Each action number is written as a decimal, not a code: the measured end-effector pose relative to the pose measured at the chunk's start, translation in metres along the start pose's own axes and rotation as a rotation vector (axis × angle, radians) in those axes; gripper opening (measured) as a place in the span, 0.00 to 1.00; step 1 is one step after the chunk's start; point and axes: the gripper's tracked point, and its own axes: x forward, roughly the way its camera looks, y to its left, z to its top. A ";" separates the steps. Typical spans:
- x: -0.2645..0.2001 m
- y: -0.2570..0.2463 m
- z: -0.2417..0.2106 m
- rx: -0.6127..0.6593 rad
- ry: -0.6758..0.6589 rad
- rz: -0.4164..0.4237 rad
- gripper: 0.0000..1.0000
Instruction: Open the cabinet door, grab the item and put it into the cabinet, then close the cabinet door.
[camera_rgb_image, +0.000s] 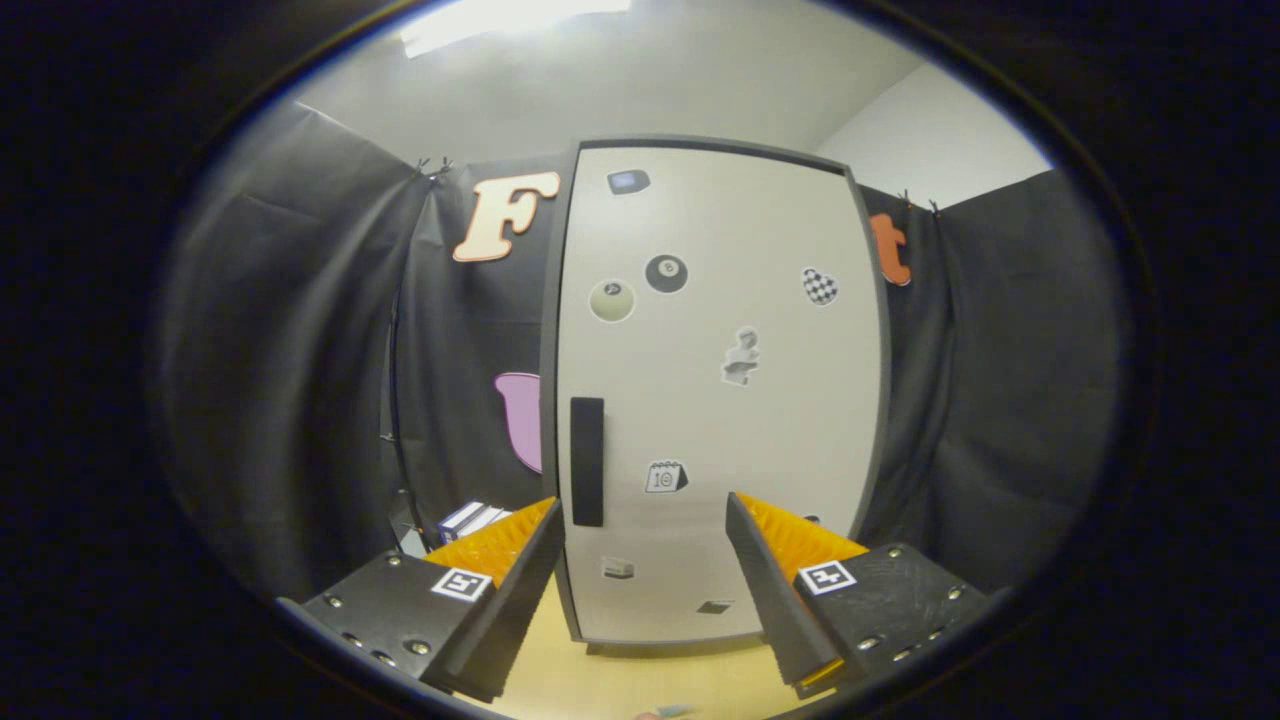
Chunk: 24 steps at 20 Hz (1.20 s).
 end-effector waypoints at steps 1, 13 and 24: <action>0.011 0.008 -0.003 -0.002 0.004 0.012 0.96; 0.106 0.039 -0.017 0.035 0.010 0.046 0.95; 0.121 0.043 -0.022 0.062 0.031 0.043 0.60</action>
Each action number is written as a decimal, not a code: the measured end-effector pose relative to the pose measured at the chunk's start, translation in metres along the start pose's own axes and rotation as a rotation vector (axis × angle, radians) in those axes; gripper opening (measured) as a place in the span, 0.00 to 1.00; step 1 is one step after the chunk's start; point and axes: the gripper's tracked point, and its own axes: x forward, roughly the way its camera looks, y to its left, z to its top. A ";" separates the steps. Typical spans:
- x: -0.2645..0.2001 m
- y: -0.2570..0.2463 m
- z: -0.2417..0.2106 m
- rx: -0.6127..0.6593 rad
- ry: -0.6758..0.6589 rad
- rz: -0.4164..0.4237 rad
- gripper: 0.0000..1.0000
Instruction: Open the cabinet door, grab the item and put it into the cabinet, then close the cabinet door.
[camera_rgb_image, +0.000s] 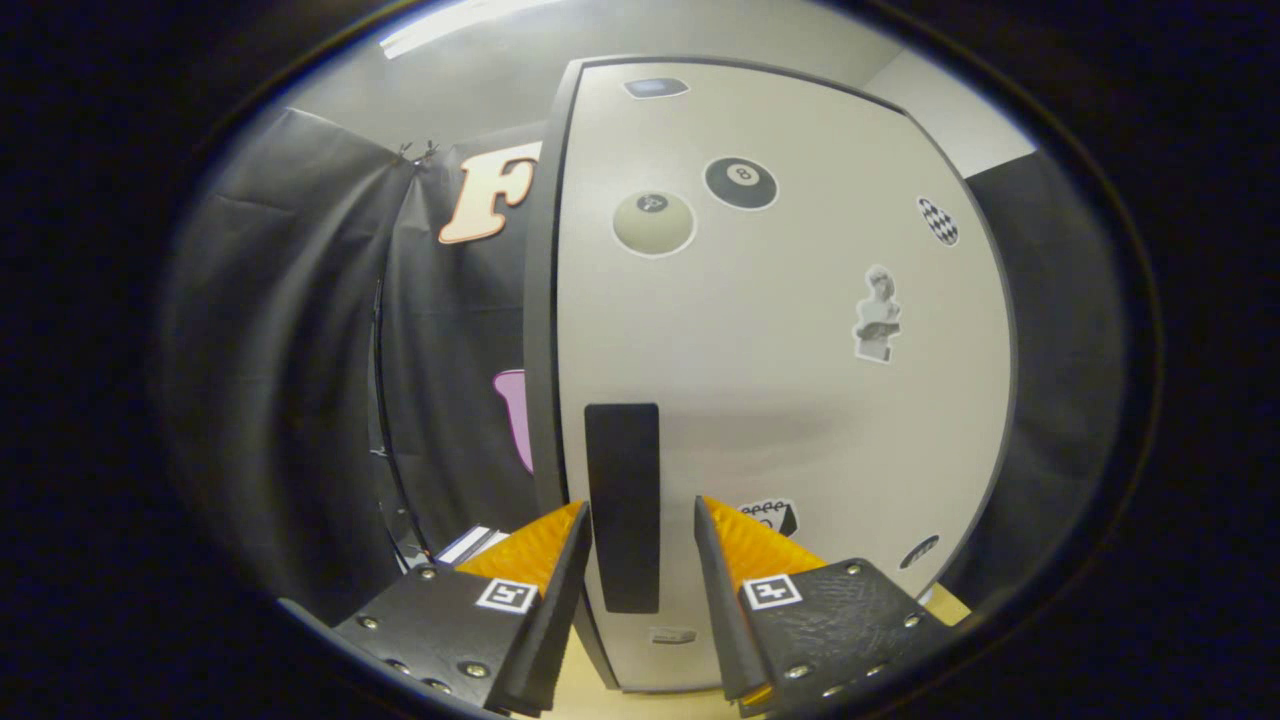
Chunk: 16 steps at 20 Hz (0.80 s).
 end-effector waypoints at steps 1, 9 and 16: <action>0.008 0.003 -0.001 0.006 -0.001 0.001 0.49; 0.003 0.005 -0.003 0.023 0.003 -0.056 0.28; -0.002 0.003 -0.004 0.035 0.015 -0.041 0.21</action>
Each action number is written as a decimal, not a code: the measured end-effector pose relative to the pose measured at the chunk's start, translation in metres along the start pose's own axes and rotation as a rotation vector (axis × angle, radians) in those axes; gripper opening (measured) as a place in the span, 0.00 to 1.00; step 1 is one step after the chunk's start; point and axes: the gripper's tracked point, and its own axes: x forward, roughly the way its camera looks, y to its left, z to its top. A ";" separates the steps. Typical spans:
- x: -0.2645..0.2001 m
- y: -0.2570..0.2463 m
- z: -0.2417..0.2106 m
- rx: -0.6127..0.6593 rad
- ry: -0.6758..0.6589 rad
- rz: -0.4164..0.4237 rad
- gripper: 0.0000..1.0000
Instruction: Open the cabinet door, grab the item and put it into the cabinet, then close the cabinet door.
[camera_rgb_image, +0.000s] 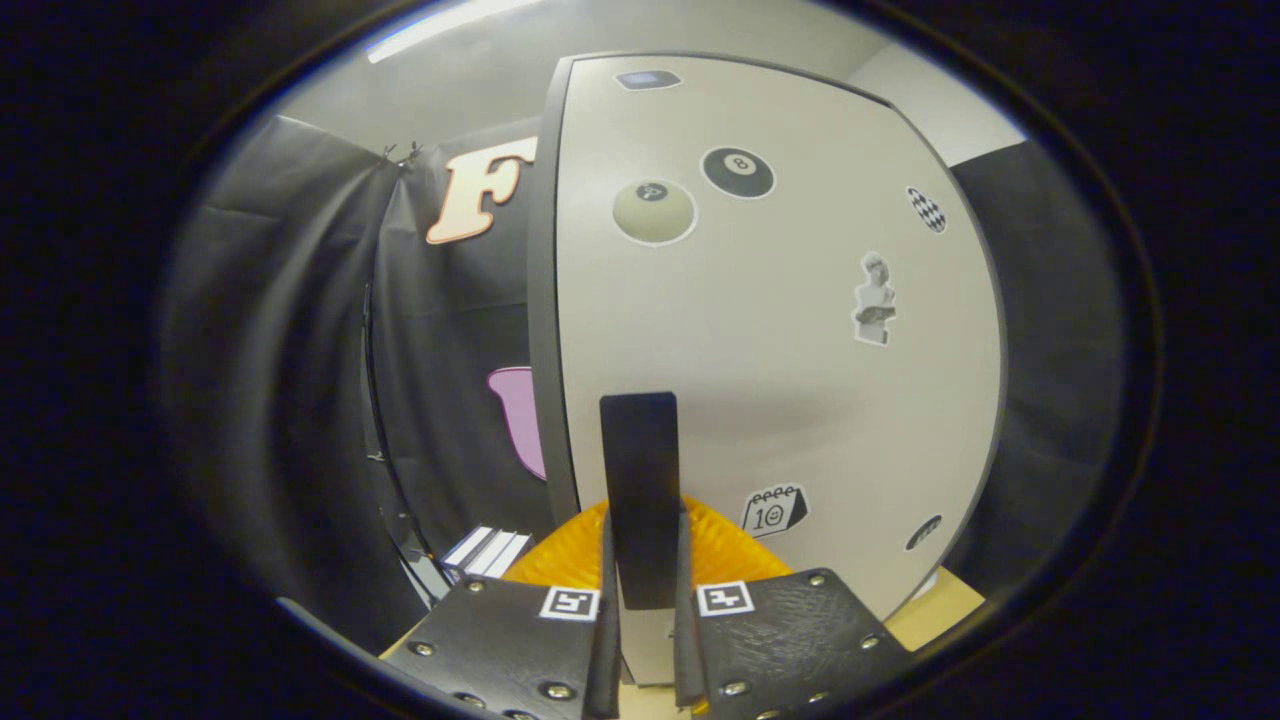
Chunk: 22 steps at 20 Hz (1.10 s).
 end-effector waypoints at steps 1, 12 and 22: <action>-0.002 -0.001 0.000 -0.001 0.003 0.004 0.21; -0.040 -0.011 0.002 0.018 0.027 -0.008 0.21; -0.059 -0.022 0.001 0.050 0.030 -0.032 0.21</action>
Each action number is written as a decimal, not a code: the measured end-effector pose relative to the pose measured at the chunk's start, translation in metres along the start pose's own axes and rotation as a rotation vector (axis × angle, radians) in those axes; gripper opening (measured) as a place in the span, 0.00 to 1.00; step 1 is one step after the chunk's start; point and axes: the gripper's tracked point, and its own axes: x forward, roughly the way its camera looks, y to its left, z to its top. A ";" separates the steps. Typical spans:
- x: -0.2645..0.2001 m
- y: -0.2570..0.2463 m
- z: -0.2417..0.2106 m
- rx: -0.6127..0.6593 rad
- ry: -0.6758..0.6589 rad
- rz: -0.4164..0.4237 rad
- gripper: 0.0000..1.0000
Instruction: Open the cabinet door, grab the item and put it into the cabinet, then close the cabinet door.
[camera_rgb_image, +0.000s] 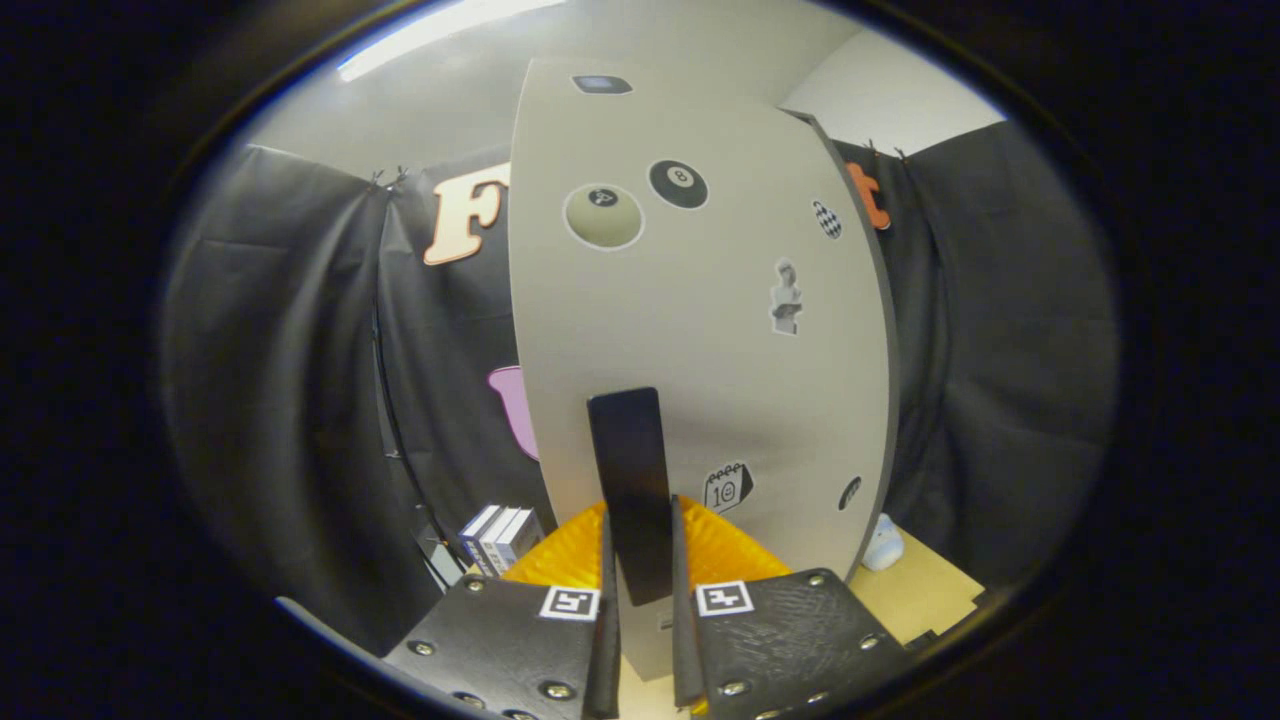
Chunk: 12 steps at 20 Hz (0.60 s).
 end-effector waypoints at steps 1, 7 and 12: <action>-0.003 -0.003 0.001 0.000 -0.003 -0.003 0.21; -0.015 -0.013 0.000 0.013 0.004 -0.019 0.21; -0.026 -0.028 0.002 0.022 0.000 -0.065 0.20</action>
